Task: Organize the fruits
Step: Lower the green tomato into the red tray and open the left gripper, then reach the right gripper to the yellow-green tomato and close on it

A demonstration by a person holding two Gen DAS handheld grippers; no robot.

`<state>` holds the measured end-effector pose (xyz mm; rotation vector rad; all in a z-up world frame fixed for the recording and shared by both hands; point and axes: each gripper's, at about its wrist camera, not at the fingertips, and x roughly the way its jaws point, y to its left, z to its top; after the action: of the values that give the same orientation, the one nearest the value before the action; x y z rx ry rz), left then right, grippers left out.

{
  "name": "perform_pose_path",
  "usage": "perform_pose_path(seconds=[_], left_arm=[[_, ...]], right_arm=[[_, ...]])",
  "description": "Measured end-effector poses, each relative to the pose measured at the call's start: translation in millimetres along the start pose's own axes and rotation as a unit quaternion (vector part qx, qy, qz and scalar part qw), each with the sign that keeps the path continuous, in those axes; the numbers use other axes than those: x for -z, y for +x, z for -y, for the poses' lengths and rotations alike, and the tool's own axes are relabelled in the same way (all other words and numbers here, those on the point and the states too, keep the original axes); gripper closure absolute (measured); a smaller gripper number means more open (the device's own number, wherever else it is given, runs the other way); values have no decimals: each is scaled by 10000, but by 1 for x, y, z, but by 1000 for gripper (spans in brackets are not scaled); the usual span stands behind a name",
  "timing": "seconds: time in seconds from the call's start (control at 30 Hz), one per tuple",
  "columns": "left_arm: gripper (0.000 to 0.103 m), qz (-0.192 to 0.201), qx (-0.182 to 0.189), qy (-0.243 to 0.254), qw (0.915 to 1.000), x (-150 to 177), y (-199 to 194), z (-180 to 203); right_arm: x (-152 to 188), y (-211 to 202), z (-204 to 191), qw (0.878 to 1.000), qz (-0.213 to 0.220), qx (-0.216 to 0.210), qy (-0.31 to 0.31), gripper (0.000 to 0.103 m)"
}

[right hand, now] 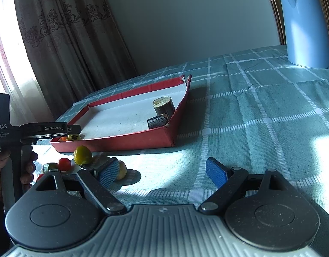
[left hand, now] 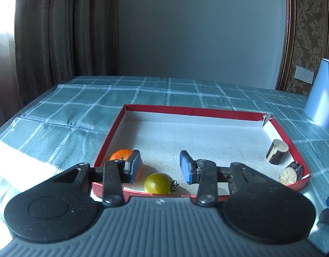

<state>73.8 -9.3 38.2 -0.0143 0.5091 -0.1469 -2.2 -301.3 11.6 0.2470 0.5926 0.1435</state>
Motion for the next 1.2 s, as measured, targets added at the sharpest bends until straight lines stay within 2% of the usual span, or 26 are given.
perform_pose_path(seconds=[0.03,0.17,0.27,0.4,0.57,0.63,0.73,0.93,1.2], left_arm=[[61,83,-31,-46,10000,-4,-8,-3],[33,386,-277,-295,9984,-9,-40,-16],[32,353,-512,-300,9976,2,-51,-25],[31,26,-861,-330,9957,27,-50,-37],[29,100,-1240,-318,9917,51,-49,-50],[28,124,-1180,-384,9922,55,-51,-56],[20,176,-1118,-475,9924,56,-52,-59],[16,176,-1088,-439,9929,56,-51,-58],[16,146,-1035,-713,9920,56,-50,-66]], right_arm=[[0,0,0,10000,-3,-6,10,15],[0,0,1,10000,-13,-12,34,15],[0,0,0,10000,-19,-11,36,15],[0,1,0,10000,-42,4,25,14],[0,2,0,10000,-71,23,12,14],[0,3,-1,10000,-85,28,10,14],[0,3,-1,9999,-108,41,0,14],[0,5,-2,9999,-122,66,-32,14],[2,4,-17,9985,-73,289,-460,14]])
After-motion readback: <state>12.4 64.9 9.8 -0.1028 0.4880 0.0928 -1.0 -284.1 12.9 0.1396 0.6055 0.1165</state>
